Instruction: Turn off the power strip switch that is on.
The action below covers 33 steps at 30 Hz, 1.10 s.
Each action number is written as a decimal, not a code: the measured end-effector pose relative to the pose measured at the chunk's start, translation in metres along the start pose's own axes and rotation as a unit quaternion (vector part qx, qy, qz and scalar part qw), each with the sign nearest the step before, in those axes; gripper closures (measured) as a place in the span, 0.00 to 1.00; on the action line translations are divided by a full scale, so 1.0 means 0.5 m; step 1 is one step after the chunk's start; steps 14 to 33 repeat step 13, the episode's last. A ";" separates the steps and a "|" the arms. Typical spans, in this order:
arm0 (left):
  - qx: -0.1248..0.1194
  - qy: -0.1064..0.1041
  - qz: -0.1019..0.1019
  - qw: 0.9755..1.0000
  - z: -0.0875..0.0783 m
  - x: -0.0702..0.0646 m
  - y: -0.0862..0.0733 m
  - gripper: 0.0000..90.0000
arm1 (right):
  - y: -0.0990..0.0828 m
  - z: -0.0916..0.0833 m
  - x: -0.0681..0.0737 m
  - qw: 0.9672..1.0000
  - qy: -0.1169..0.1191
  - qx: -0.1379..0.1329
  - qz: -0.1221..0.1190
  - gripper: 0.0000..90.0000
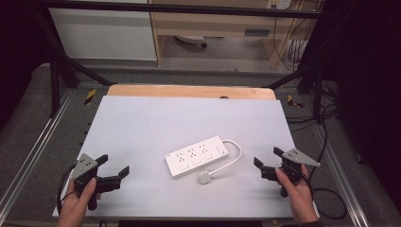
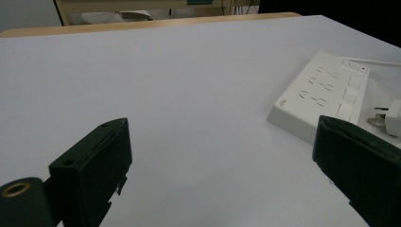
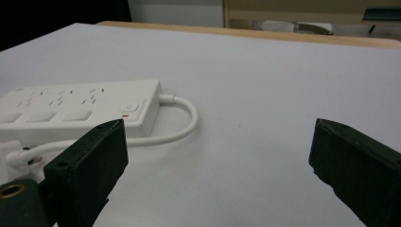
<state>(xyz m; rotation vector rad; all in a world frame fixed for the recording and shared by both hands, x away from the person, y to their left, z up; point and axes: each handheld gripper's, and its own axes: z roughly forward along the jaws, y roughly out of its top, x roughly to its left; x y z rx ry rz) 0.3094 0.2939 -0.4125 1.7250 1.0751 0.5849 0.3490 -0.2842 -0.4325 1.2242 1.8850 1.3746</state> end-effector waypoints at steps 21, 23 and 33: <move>0.000 -0.002 0.002 1.000 0.002 -0.002 0.001 0.06 | -0.031 0.049 0.020 0.996 -0.011 0.087 -0.033 0.07; 0.000 -0.002 0.002 1.000 0.002 -0.002 0.001 0.06 | -0.031 0.049 0.020 0.996 -0.011 0.087 -0.033 0.07; 0.000 -0.002 0.002 1.000 0.002 -0.002 0.001 0.06 | -0.031 0.049 0.020 0.996 -0.011 0.087 -0.033 0.07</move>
